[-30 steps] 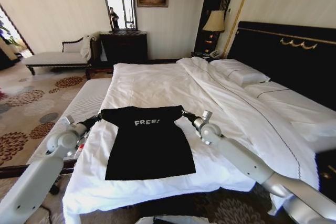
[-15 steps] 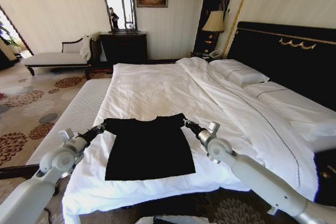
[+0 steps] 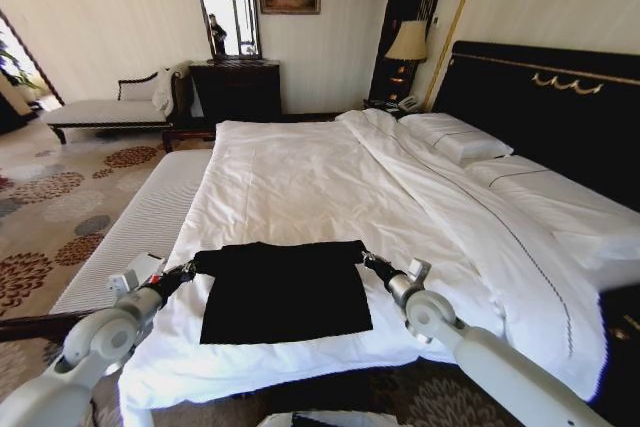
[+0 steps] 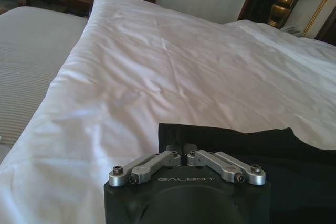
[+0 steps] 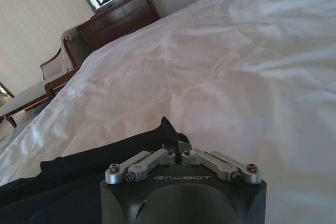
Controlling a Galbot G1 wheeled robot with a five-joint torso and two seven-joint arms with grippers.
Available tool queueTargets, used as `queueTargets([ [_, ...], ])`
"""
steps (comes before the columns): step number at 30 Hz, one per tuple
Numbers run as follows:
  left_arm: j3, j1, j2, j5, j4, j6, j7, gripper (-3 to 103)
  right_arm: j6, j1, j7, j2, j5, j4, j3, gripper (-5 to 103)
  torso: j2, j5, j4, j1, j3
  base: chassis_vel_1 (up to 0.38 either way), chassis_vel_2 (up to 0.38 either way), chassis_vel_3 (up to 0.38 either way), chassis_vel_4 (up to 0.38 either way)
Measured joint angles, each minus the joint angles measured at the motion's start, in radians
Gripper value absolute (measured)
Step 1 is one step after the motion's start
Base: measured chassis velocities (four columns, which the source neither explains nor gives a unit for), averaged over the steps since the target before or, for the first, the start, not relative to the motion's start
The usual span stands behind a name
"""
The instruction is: Fold the clothes on the bed.
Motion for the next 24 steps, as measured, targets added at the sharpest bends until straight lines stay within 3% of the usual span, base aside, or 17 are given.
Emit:
queueTargets([
  [14, 0.032, 0.006, 0.041, 0.038, 0.036, 0.0, -0.012, 0, 0.006, -0.156, 0.038, 0.016, -0.04, 0.071, 0.028, 0, 0.0, 0.0, 0.0001, 0.0, 0.0, 0.0, 0.0, 0.0, 0.0],
  [24, 0.052, 0.03, 0.058, 0.058, 0.026, 0.02, -0.021, 0, 0.005, -0.169, 0.049, 0.041, -0.058, 0.051, 0.007, 0, 0.0, 0.0, 0.0004, 0.0, 0.0, 0.0, 0.0, 0.0, 0.0],
])
